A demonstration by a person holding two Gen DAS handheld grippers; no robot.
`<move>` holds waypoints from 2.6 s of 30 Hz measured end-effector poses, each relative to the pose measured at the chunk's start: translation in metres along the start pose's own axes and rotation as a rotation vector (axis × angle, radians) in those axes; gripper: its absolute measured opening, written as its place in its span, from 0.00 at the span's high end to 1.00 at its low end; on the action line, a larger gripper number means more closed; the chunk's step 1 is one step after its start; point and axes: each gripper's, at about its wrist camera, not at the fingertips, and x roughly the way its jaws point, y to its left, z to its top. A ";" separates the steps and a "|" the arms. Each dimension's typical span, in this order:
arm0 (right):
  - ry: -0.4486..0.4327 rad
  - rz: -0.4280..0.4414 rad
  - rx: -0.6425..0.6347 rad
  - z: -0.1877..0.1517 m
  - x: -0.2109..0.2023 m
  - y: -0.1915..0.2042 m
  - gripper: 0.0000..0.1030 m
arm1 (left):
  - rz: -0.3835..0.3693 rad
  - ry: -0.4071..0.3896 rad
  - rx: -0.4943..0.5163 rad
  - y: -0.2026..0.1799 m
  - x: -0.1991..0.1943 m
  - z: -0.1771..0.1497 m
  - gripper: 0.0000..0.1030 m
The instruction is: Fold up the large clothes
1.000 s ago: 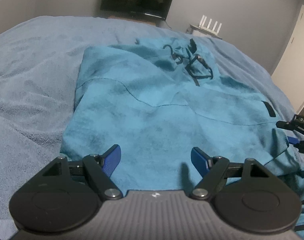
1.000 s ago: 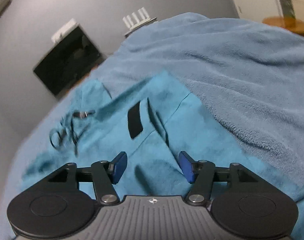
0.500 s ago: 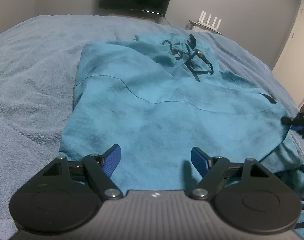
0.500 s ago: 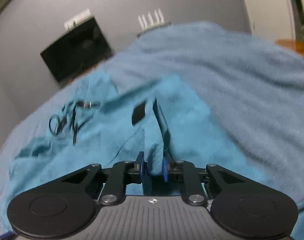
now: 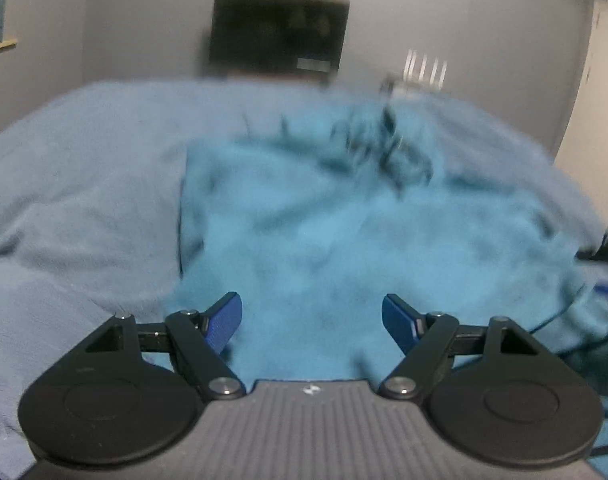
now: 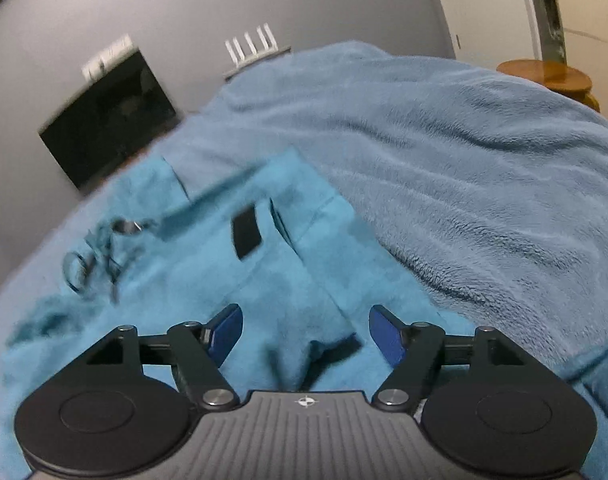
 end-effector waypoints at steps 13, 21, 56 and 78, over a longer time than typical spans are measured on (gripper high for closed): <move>-0.111 0.330 -0.249 0.046 -0.168 -0.008 0.12 | -0.105 0.076 -0.044 0.023 -0.142 0.016 0.23; -0.089 0.324 -0.413 0.051 -0.257 -0.066 0.10 | -0.089 0.089 0.134 0.040 -0.231 -0.006 0.22; 0.144 0.464 -1.536 -0.047 -0.300 -0.044 0.01 | -0.377 0.190 1.072 0.001 -0.263 -0.093 0.20; -0.119 0.426 -0.532 0.077 -0.213 -0.010 0.91 | -0.198 -0.085 0.185 0.043 -0.136 0.039 0.95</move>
